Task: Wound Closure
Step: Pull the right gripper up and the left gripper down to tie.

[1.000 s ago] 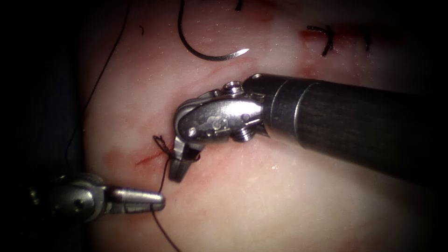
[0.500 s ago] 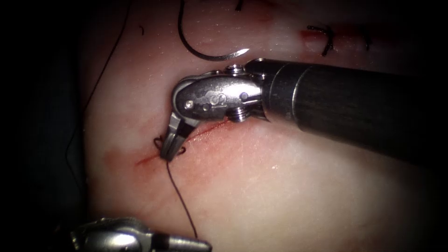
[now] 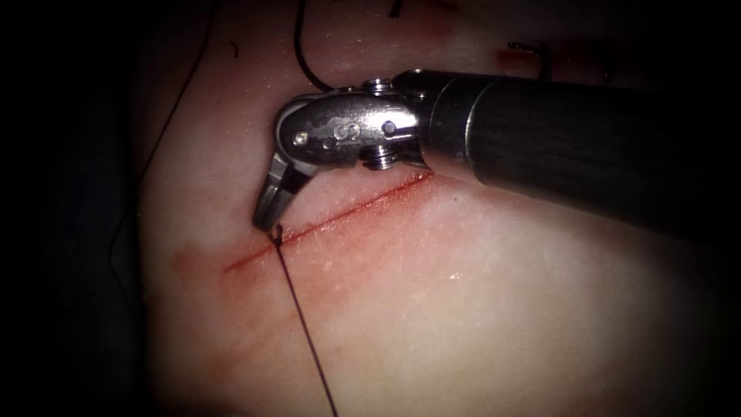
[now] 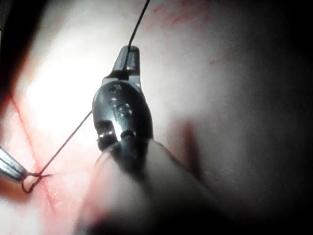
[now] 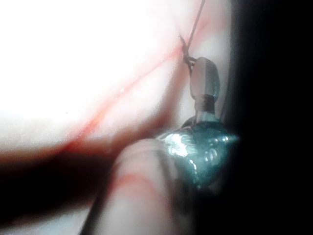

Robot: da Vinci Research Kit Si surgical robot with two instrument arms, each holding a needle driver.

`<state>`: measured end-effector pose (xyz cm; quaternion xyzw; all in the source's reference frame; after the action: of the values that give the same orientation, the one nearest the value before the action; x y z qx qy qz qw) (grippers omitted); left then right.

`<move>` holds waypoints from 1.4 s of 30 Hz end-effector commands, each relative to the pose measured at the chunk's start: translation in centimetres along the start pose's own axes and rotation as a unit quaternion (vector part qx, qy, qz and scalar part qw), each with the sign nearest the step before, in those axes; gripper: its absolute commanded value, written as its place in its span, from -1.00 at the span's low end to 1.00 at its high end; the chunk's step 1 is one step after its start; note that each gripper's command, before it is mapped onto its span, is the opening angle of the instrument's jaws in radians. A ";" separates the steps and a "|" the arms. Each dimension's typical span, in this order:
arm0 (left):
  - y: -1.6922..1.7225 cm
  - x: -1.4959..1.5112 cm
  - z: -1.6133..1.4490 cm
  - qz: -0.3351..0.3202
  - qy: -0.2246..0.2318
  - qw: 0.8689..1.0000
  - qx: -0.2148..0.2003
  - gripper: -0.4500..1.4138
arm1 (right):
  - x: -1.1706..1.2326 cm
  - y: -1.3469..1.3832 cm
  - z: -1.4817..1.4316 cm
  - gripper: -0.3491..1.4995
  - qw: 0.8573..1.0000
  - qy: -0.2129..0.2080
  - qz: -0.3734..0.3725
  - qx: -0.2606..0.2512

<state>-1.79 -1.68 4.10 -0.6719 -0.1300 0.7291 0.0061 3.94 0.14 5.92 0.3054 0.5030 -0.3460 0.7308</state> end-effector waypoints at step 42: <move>1.01 -0.85 0.94 -0.177 0.108 0.951 -0.227 -0.89 | -0.04 0.16 0.12 -1.00 0.994 -0.007 0.078 -0.072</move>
<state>-2.42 -2.93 4.74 -0.6962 -0.4046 0.5930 -0.0016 4.06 0.09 6.01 0.2892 0.4956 -0.2515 0.7794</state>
